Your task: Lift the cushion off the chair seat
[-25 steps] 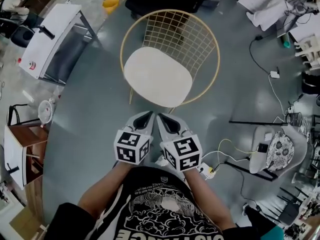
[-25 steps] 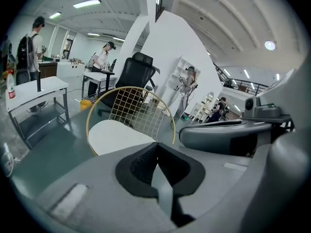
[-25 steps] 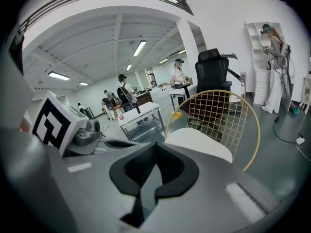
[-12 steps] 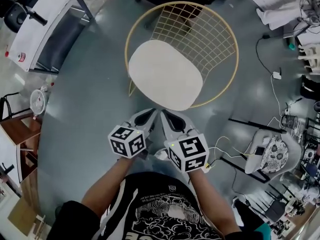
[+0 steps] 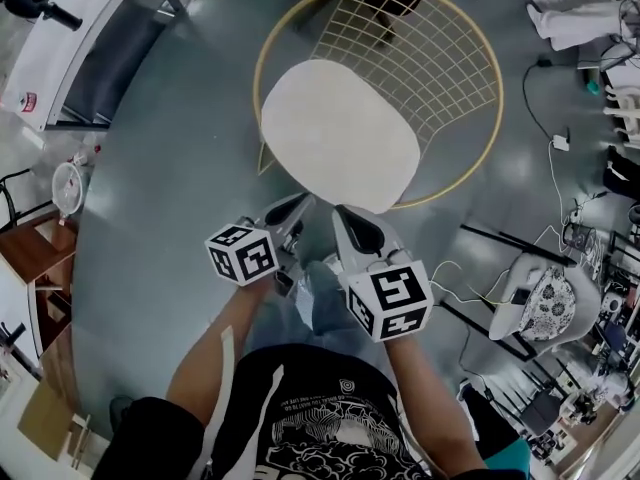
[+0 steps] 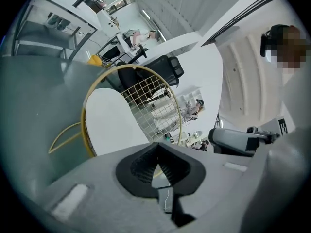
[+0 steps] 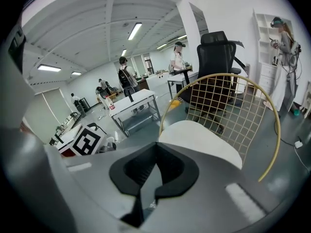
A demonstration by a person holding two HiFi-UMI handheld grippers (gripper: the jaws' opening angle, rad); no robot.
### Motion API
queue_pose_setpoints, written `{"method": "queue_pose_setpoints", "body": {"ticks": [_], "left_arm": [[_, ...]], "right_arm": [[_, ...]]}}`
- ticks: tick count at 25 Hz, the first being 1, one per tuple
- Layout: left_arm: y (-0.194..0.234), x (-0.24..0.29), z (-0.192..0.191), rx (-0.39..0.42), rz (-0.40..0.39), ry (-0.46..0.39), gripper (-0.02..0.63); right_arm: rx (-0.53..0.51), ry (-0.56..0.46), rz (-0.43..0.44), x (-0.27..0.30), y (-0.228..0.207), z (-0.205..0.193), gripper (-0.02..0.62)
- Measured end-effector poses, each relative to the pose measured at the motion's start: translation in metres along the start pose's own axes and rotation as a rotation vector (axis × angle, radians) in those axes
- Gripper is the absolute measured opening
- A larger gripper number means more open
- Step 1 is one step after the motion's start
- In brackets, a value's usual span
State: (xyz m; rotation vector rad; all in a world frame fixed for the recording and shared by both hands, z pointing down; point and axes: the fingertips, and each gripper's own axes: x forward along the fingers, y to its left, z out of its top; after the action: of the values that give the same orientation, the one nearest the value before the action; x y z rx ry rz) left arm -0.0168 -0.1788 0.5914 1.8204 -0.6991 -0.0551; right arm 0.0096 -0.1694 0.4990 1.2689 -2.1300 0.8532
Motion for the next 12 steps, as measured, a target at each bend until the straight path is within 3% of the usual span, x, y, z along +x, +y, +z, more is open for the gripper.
{"method": "queue_pose_setpoints", "body": {"ticks": [12], "left_arm": [[0.048, 0.012, -0.022, -0.092, 0.052, -0.010, -0.002]], "right_arm": [[-0.010, 0.000, 0.063, 0.033, -0.014, -0.012, 0.000]]}}
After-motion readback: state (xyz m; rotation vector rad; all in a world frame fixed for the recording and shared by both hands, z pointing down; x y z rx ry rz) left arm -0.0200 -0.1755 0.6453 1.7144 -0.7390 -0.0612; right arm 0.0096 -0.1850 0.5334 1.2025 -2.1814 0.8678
